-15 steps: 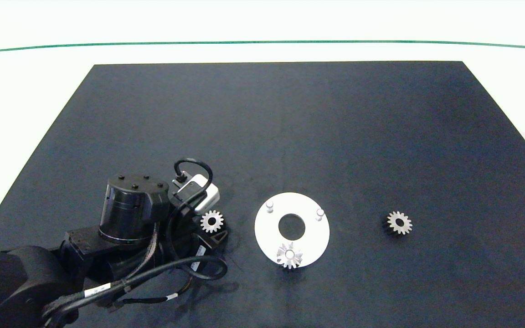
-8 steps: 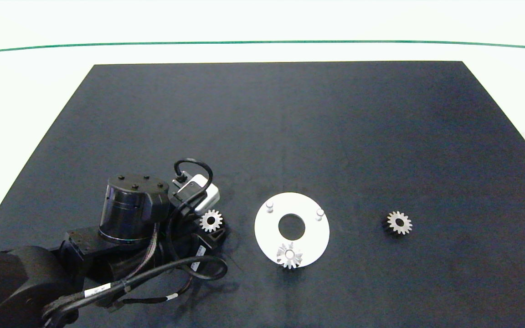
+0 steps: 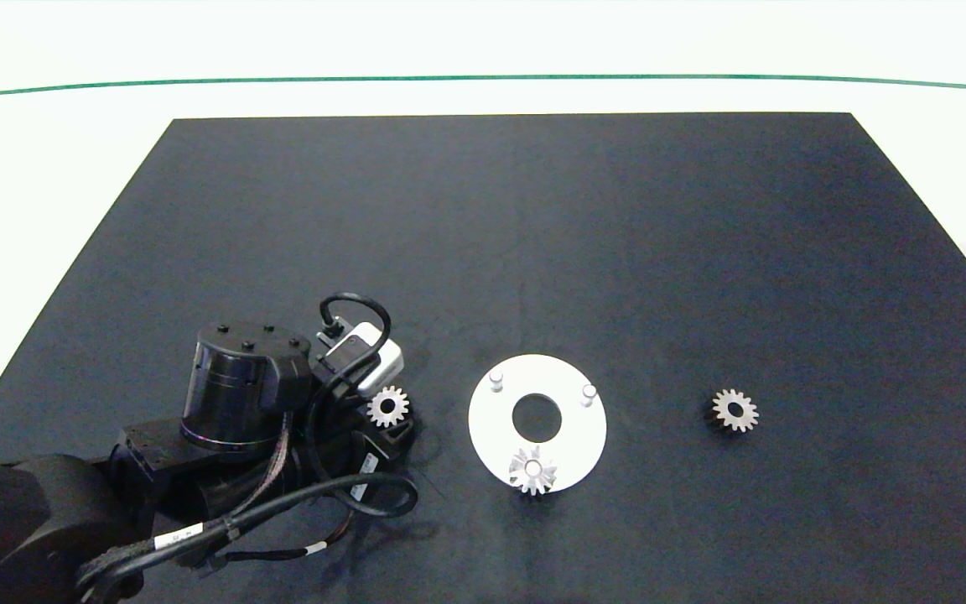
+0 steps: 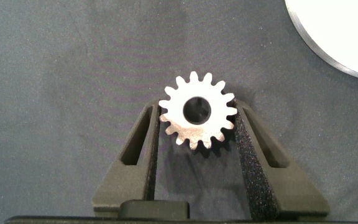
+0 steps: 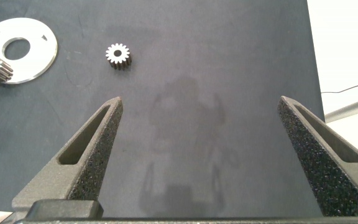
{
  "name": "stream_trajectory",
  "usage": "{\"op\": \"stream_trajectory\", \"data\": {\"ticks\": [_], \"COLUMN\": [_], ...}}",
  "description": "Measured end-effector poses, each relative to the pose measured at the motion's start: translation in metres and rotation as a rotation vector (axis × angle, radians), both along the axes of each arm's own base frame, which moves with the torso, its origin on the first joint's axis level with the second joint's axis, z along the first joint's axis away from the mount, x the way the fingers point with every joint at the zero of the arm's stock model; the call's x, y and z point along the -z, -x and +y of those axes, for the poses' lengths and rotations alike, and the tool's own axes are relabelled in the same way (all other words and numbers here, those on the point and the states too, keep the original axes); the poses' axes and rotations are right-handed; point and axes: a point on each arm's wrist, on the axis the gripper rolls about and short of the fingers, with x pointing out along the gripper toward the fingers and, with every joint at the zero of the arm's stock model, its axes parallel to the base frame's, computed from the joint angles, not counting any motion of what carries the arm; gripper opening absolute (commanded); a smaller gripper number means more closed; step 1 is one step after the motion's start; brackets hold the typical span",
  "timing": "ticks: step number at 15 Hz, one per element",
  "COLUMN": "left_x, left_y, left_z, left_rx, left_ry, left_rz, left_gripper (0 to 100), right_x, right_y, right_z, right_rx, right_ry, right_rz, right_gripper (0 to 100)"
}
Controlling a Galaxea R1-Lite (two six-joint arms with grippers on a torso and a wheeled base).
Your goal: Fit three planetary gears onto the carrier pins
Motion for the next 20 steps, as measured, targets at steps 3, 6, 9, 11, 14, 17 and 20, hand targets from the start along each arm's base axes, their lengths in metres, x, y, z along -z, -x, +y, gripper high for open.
{"op": "stream_trajectory", "data": {"ticks": [3, 6, 9, 11, 14, 17, 20], "left_x": [0.0, 0.0, 0.0, -0.003, -0.016, -0.027, -0.032], "left_y": [0.0, 0.0, 0.001, 0.003, 0.005, 0.01, 0.016], "left_z": [0.0, 0.0, 0.0, -0.003, -0.013, -0.026, -0.038], "left_rx": [0.002, 0.002, 0.004, 0.017, 0.048, 0.094, 0.137], "left_ry": [0.001, 0.001, 0.005, 0.009, 0.038, 0.061, 0.061], "left_rz": [0.002, 0.003, 0.003, -0.004, -0.046, -0.076, -0.076], "left_gripper": [19, 13, 7, 7, 7, 7, 7], "right_x": [0.0, 0.0, -0.001, -0.001, -0.001, -0.001, -0.002], "right_y": [0.0, 0.001, 0.001, 0.001, 0.001, 0.001, 0.001], "right_z": [0.0, 0.0, 0.0, 0.0, 0.0, 0.0, 0.0], "right_rx": [0.001, 0.001, 0.002, 0.002, 0.003, 0.001, 0.002], "right_ry": [0.0, 0.0, -0.001, 0.0, 0.0, 0.0, 0.0], "right_rz": [0.0, -0.003, -0.006, -0.006, -0.006, -0.007, -0.009], "right_gripper": [100, 100, 100, 100, 100, 100, 100]}}
